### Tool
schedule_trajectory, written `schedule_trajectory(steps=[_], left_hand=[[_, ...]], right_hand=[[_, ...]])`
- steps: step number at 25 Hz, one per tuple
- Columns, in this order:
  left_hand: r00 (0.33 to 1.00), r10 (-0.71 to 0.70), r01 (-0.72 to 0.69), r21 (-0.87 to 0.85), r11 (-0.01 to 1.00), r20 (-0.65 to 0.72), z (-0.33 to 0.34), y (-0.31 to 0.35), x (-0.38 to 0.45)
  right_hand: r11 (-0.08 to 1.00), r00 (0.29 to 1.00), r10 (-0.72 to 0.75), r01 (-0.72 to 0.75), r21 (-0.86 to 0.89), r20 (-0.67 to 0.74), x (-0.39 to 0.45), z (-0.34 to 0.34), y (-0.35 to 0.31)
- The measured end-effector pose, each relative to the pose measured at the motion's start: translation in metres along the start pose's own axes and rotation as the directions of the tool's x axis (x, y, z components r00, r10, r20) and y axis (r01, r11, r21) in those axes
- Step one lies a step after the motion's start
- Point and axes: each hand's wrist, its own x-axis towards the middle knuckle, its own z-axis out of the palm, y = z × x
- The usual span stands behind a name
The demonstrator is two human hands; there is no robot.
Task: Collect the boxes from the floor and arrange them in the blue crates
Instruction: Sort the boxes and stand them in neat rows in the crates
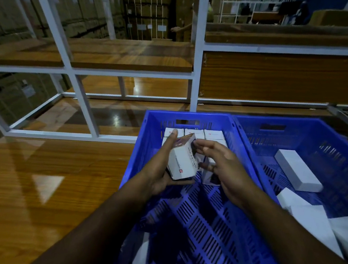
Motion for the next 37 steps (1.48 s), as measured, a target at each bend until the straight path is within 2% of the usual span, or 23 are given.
schedule_trajectory(steps=[2,4,6,9,12,14,16,17,19,21,22,24,26,28,29,32,34,37], left_hand=[[1.0,-0.01,0.01,0.0,1.0,-0.004,-0.004,0.002,0.001],[1.0,-0.019,0.019,-0.008,1.0,-0.012,-0.005,0.003,0.003],[0.999,-0.027,0.025,-0.051,0.998,-0.035,-0.005,0.007,0.003],[0.998,-0.038,0.032,-0.11,0.993,-0.051,-0.007,0.009,0.002],[0.99,0.042,-0.056,-0.103,0.993,-0.133,-0.011,0.006,0.006],[0.976,0.084,-0.11,-0.123,0.986,-0.199,-0.015,0.006,0.009],[0.972,0.115,-0.141,-0.119,0.983,-0.206,-0.015,0.008,0.009],[0.972,0.133,-0.152,-0.092,0.984,-0.192,-0.013,0.008,0.007],[0.973,0.163,-0.166,-0.008,0.986,-0.162,-0.008,0.006,0.005],[0.976,0.178,-0.178,0.009,0.984,-0.129,-0.003,0.004,0.003],[0.976,0.186,-0.189,-0.02,0.982,-0.113,-0.001,0.004,0.002],[0.975,0.188,-0.199,-0.092,0.976,-0.118,-0.002,0.005,0.003],[0.974,0.154,-0.179,-0.146,0.973,-0.168,-0.004,0.007,0.005],[0.964,0.116,-0.154,-0.148,0.977,-0.237,-0.007,0.005,0.008],[0.96,0.104,-0.143,-0.138,0.98,-0.259,-0.009,0.003,0.01],[0.936,0.127,-0.133,0.005,0.991,-0.329,-0.008,-0.006,0.017],[0.905,0.186,-0.143,0.138,0.98,-0.382,-0.005,-0.017,0.027],[0.863,0.218,-0.115,0.244,0.963,-0.455,0.003,-0.032,0.044]], right_hand=[[0.991,0.994,-0.092,0.085,-0.1,-0.061,0.005,-0.006,0.0],[0.98,0.982,-0.131,0.108,-0.168,-0.137,0.01,-0.015,0.002],[0.997,0.992,-0.038,0.029,-0.077,-0.117,0.012,-0.019,0.0],[0.973,0.986,0.162,-0.168,0.161,0.047,0.012,-0.017,0.002],[0.97,0.985,0.163,-0.169,0.177,0.049,0.014,-0.011,0.005],[0.973,0.983,0.178,-0.182,0.144,0.04,0.015,-0.008,0.01],[0.973,0.977,0.211,-0.212,0.086,0.028,0.014,-0.009,0.017],[0.98,0.981,0.195,-0.195,0.032,0.013,0.012,-0.009,0.018],[0.975,0.998,0.033,-0.043,-0.217,-0.052,0.009,-0.006,0.016],[0.861,0.984,-0.164,0.11,-0.497,-0.067,0.006,-0.001,0.015],[0.819,0.974,-0.225,0.168,-0.549,-0.038,0.004,0.001,0.014],[0.841,0.973,-0.225,0.222,-0.493,0.055,0.002,0.003,0.013],[0.962,0.987,-0.119,0.141,-0.233,0.106,0.004,-0.003,0.006],[0.999,0.999,-0.035,0.035,-0.014,0.003,0.011,-0.016,0.001],[0.999,0.995,-0.034,0.03,-0.037,-0.095,0.016,-0.024,0.0],[0.953,0.948,-0.096,-0.002,-0.304,-0.305,0.022,-0.038,0.006],[0.942,0.941,-0.104,-0.011,-0.337,-0.322,0.022,-0.038,0.01],[0.934,0.946,-0.122,0.006,-0.358,-0.301,0.02,-0.036,0.009]])
